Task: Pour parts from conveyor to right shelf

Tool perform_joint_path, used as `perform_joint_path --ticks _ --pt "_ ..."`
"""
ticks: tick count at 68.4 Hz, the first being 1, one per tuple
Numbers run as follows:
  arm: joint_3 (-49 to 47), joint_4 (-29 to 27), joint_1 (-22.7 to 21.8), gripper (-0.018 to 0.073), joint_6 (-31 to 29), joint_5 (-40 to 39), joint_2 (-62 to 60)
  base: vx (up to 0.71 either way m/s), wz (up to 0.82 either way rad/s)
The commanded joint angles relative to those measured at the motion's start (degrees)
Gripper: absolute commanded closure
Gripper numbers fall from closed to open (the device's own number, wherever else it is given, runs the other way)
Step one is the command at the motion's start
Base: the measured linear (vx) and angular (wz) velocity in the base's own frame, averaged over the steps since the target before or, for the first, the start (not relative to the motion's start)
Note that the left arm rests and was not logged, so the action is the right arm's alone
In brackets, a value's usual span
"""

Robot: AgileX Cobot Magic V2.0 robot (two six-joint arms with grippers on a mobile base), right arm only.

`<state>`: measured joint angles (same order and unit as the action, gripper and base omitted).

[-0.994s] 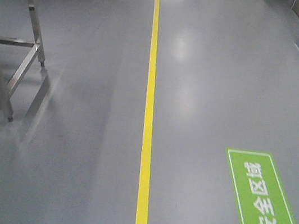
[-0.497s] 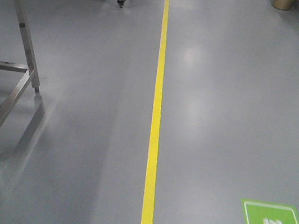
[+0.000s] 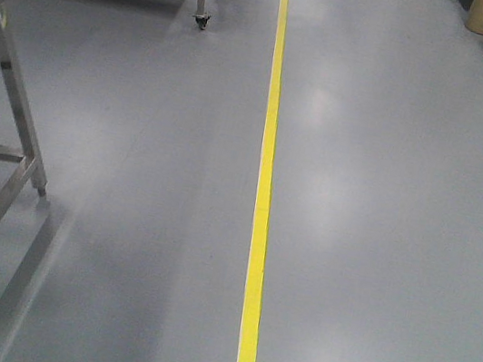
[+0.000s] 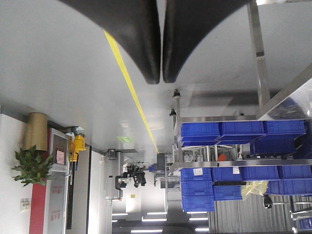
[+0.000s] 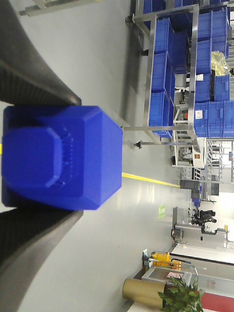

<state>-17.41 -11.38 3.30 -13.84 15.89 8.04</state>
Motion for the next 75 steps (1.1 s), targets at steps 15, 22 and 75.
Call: perform_joint_path --ticks 15,22,75 --pt "-1.6 0.0 -0.2 0.0564 -0.5 -4.6 0.5 0.68 -0.01" --pt "-1.6 0.0 -0.2 0.0564 -0.5 -4.6 0.5 0.68 -0.05" --pt "-1.6 0.0 -0.2 0.0564 -0.5 -4.6 0.5 0.7 -0.03"
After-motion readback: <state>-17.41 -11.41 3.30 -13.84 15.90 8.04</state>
